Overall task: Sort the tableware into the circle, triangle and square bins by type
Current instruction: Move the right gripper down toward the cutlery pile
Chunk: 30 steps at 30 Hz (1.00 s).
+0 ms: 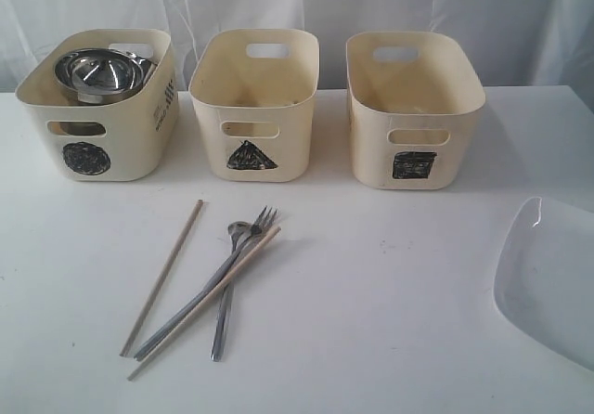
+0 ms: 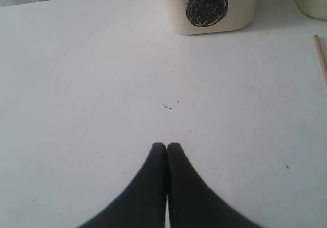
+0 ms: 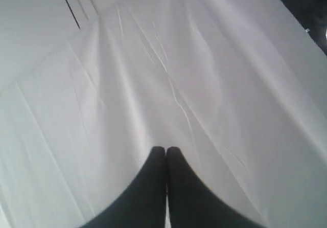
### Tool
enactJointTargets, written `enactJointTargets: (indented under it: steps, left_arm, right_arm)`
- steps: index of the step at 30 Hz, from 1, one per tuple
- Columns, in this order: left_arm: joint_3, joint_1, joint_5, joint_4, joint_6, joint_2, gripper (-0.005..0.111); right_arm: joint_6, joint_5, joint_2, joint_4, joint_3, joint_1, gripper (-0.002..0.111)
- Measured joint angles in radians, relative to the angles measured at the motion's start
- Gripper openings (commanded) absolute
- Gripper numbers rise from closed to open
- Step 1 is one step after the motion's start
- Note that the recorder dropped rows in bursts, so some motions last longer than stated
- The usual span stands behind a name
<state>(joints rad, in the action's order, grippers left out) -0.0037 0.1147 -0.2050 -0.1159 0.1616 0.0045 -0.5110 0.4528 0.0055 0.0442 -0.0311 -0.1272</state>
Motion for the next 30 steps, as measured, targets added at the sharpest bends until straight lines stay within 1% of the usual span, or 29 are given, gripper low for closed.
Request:
enactJointTargets:
  steps: [1,2,3,5,6,7,8,9,10,11,12,13,15,17,18,26,30]
  left_arm:
    - [0.0,0.0,0.0,0.0,0.0,0.0,0.0]
    - [0.0,0.0,0.0,0.0,0.0,0.0,0.0]
    - [0.0,0.0,0.0,0.0,0.0,0.0,0.0]
    - [0.0,0.0,0.0,0.0,0.0,0.0,0.0]
    - [0.0,0.0,0.0,0.0,0.0,0.0,0.0]
    - [0.0,0.0,0.0,0.0,0.0,0.0,0.0]
    - [0.0,0.0,0.0,0.0,0.0,0.0,0.0]
    - [0.0,0.0,0.0,0.0,0.0,0.0,0.0]
    - [0.0,0.0,0.0,0.0,0.0,0.0,0.0]
    - [0.0,0.0,0.0,0.0,0.0,0.0,0.0]
    - [0.0,0.0,0.0,0.0,0.0,0.0,0.0]
    - [0.0,0.0,0.0,0.0,0.0,0.0,0.0]
    - [0.0,0.0,0.0,0.0,0.0,0.0,0.0]
    - [0.0,0.0,0.0,0.0,0.0,0.0,0.0]
    - [0.0,0.0,0.0,0.0,0.0,0.0,0.0]
    - [0.0,0.0,0.0,0.0,0.0,0.0,0.0]
    - [0.0,0.0,0.0,0.0,0.0,0.0,0.0]
  right_arm:
    - [-0.022,0.024,0.019,0.0,-0.023,0.0,0.0]
    - [-0.059,0.082,0.09,-0.026,-0.105,0.0,0.0]
    - [-0.069,0.105,0.129,-0.055,-0.148,0.0,0.0]
    - [-0.079,0.156,0.251,-0.166,-0.273,0.0,0.0]
    - [-0.11,0.196,0.398,-0.363,-0.425,0.0,0.0]
    - [-0.145,0.212,0.464,-0.466,-0.477,0.0,0.0]
    - [-0.272,0.235,0.602,-0.701,-0.566,0.0,0.0]
    - [-0.404,0.25,0.729,-0.9,-0.615,0.0,0.0]
    - [-0.601,0.259,0.86,-1.177,-0.657,0.004,0.0]
    - [-0.764,0.246,0.993,-1.407,-0.67,0.008,0.0]
    - [-0.905,0.195,1.141,-1.585,-0.673,0.012,0.0]
    - [-0.989,0.161,1.211,-1.665,-0.673,0.012,0.0]
    - [-1.141,0.108,1.371,-1.753,-0.676,0.014,0.0]
    - [-1.264,0.13,1.491,-1.742,-0.703,0.067,0.0]
    - [-1.298,0.145,1.547,-1.72,-0.715,0.11,0.0]
    - [-1.336,0.148,1.752,-1.621,-0.775,0.392,0.0]
    - [-1.343,0.092,1.786,-1.556,-0.854,0.481,0.0]
